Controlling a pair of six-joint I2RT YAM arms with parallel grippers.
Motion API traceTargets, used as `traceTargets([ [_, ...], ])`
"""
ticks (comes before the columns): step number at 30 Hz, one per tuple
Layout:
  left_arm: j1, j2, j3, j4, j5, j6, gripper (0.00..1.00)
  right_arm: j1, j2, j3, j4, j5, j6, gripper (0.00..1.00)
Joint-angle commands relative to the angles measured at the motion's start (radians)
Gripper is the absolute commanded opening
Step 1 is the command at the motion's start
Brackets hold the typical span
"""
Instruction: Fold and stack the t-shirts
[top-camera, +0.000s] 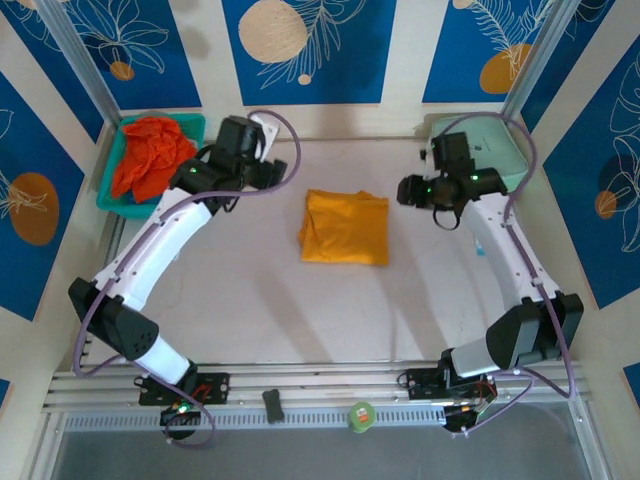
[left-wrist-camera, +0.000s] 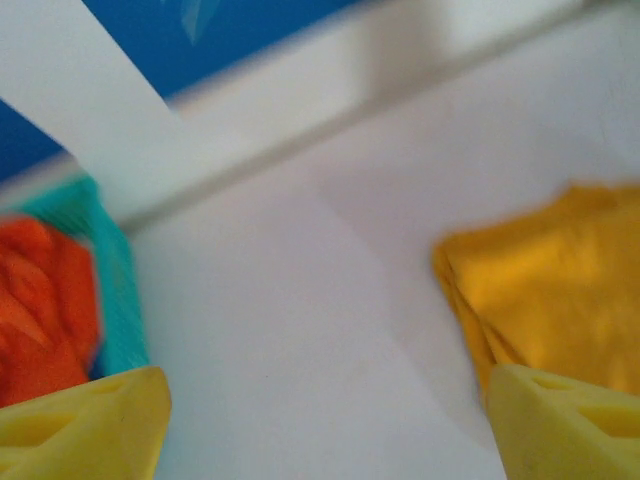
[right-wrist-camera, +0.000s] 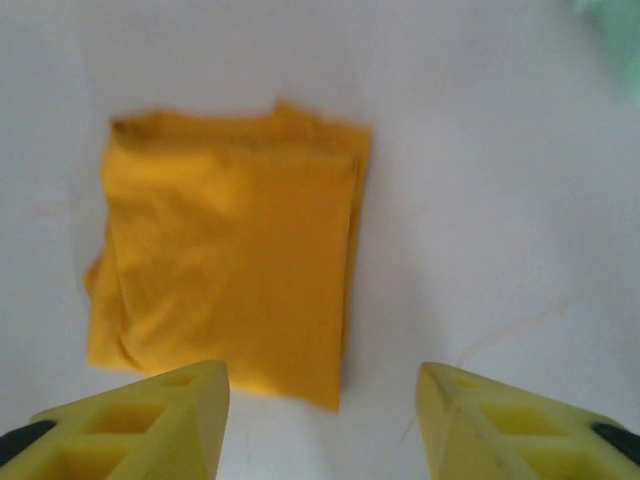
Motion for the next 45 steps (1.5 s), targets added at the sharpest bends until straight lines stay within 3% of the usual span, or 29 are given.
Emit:
traceTargets([
  [1, -0.062, 0.033, -0.079, -0.193, 0.073, -0.218, 0.78, 0.037, 0.02, -0.071, 0.003, -0.051, 0.127, 0.48],
  [8, -0.165, 0.193, -0.125, -0.097, 0.065, -0.33, 0.72, 0.09, 0.173, -0.156, 0.09, -0.008, 0.189, 0.47],
  [18, -0.18, 0.437, -0.081, 0.016, 0.055, -0.397, 0.66, 0.093, 0.382, -0.129, 0.167, -0.011, 0.196, 0.47],
  [22, -0.179, 0.512, -0.059, 0.053, 0.088, -0.4, 0.6, 0.092, 0.453, -0.106, 0.186, -0.023, 0.195, 0.4],
  [25, -0.176, 0.571, -0.029, 0.055, 0.101, -0.398, 0.54, 0.092, 0.503, -0.091, 0.194, -0.034, 0.194, 0.27],
  [28, -0.166, 0.616, -0.016, 0.054, 0.099, -0.405, 0.42, 0.085, 0.551, -0.07, 0.201, -0.054, 0.192, 0.0],
  [34, -0.113, 0.672, -0.035, 0.067, 0.095, -0.407, 0.23, 0.078, 0.628, -0.002, 0.194, -0.047, 0.179, 0.0],
  [39, -0.044, 0.725, 0.028, 0.05, 0.112, -0.37, 0.22, 0.062, 0.712, 0.13, 0.155, -0.069, 0.166, 0.0],
  [45, 0.034, 0.869, 0.299, -0.075, 0.128, -0.284, 0.22, 0.045, 0.869, 0.398, 0.072, -0.083, 0.145, 0.0],
])
